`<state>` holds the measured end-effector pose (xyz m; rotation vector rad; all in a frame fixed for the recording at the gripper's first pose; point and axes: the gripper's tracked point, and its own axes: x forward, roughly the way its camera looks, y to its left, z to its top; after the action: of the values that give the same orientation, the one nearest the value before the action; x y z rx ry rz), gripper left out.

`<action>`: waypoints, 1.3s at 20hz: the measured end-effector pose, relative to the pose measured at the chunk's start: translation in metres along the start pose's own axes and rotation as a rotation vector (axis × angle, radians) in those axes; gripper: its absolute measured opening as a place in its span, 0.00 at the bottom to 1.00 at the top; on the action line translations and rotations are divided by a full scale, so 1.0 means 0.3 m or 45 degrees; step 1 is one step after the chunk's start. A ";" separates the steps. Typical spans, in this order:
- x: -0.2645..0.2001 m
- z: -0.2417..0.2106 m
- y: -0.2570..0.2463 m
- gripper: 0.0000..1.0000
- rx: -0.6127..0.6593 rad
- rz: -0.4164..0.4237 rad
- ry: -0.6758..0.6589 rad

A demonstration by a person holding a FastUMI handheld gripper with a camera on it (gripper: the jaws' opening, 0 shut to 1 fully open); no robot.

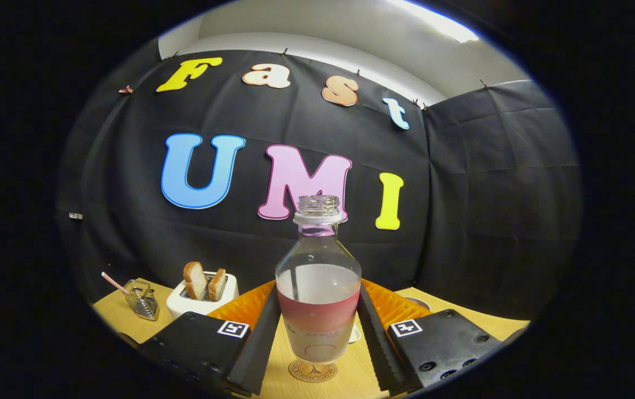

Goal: Take the bottle from table, then pour the juice into the cup, finally place the bottle on the coaster

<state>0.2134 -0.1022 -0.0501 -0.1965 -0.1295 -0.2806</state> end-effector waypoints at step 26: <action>0.171 -0.566 0.044 0.77 0.004 -0.176 0.230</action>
<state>0.2830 -0.1389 -0.2095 -0.1584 0.0357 -0.4343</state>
